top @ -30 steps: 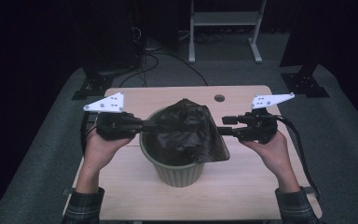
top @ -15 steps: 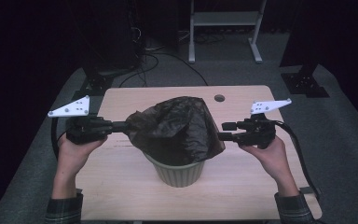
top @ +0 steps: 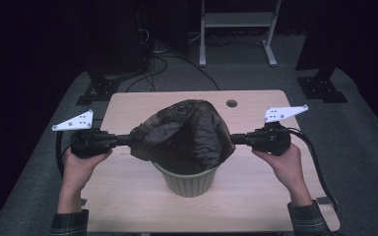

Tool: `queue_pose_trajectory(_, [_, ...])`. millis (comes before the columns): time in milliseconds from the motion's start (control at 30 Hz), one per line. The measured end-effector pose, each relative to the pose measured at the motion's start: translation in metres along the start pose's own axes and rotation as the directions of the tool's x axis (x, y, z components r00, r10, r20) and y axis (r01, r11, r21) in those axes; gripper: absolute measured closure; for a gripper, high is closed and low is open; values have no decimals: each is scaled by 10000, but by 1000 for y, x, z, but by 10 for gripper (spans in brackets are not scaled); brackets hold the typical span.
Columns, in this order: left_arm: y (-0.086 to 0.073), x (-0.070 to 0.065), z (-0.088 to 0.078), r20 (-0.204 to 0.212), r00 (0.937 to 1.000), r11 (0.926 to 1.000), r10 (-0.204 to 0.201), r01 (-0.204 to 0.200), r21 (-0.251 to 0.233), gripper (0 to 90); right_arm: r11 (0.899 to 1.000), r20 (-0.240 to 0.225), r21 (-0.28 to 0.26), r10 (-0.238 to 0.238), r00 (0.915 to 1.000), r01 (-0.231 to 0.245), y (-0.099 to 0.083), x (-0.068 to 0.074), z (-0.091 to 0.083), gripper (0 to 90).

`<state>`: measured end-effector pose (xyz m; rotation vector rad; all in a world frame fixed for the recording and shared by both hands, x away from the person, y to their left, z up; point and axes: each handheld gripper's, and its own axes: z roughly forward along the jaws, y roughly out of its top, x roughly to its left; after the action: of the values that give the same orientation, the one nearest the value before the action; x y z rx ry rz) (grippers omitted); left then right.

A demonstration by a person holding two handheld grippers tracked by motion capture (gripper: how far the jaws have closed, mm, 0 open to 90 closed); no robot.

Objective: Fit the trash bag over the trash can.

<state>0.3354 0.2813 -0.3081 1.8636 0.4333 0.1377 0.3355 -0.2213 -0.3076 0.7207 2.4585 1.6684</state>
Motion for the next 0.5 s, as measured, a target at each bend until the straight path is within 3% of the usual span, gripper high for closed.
queue_pose_trajectory(300, [-7, 6, 3, -76, 9997, 9997, -238, 238, -59, 898, 9995, 1416, -313, 61, 9899, -17, -7, -18, -48, 899])
queue_pose_trajectory(500, [-12, 10, 4, -211, 9990, 9991, -403, 401, -101, 893, 9990, 1592, -371, 309, 9868, -253, -22, -26, -61, 898])
